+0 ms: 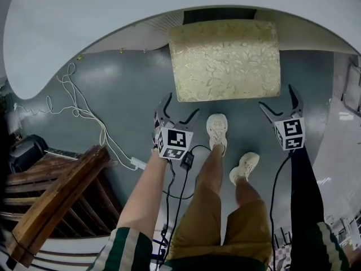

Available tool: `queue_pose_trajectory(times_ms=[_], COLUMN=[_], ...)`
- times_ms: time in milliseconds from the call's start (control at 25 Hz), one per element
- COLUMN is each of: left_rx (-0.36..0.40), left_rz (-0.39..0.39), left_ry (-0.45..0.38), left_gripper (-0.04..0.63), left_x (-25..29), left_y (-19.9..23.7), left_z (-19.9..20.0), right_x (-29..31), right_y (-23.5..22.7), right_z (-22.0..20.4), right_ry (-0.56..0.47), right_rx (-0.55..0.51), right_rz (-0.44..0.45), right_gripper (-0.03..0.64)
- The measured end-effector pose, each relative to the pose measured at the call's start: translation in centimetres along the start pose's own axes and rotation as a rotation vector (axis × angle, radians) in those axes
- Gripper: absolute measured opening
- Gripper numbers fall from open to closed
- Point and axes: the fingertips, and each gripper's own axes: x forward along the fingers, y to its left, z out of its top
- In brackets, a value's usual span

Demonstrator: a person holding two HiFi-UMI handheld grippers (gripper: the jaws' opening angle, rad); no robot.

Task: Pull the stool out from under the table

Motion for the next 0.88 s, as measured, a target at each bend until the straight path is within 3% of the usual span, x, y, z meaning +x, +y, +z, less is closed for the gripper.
queue_pose_trajectory(times_ms=[280,520,880], left_rx=[0.011,0.025,0.032], left_rz=[0.025,0.025,0.006], left_ry=[0.018,-0.010,0.030], left_gripper=[0.423,0.426,0.449], left_x=[4.3,7.3,7.9], left_y=[0.8,0.8,1.0], left_z=[-2.3,-0.9,-0.7], right_x=[3.9,6.7,7.3], right_y=[0.4,1.1,1.4], right_z=[-2.7,-1.5,-1.7], right_ry=[0.016,-0.004,0.036], right_rx=[-0.012,-0.031,-0.015], right_rz=[0.026,0.027,0.061], right_gripper=[0.548,0.556,0.537])
